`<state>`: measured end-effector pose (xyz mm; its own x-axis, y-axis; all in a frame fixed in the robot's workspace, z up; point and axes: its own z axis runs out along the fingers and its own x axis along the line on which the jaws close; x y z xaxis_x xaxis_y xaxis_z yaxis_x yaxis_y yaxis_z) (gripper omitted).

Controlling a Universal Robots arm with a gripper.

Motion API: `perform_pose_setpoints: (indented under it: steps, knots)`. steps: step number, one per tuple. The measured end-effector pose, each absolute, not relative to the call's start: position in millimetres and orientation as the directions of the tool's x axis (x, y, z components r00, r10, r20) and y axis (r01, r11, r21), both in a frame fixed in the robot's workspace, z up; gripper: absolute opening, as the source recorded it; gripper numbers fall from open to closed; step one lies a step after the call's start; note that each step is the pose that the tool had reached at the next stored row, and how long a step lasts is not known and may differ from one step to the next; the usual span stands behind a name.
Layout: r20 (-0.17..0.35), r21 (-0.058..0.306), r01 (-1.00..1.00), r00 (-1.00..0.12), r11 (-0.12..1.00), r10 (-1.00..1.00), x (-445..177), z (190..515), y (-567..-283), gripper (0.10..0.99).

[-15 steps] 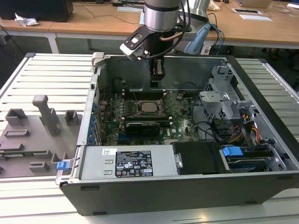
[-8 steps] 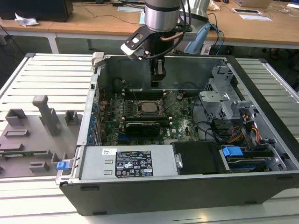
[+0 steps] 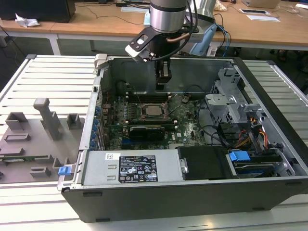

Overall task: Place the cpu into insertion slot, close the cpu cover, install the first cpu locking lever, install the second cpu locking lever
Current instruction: 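Close the cpu cover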

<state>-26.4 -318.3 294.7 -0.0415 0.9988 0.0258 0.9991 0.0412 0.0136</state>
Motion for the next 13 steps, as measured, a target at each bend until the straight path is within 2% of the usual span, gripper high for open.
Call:
perform_pose_setpoints:
  steps: [13]
  knots:
    - [0.026,0.014,0.999,-0.042,0.041,0.999,-20.6,294.8,-318.3,0.106]
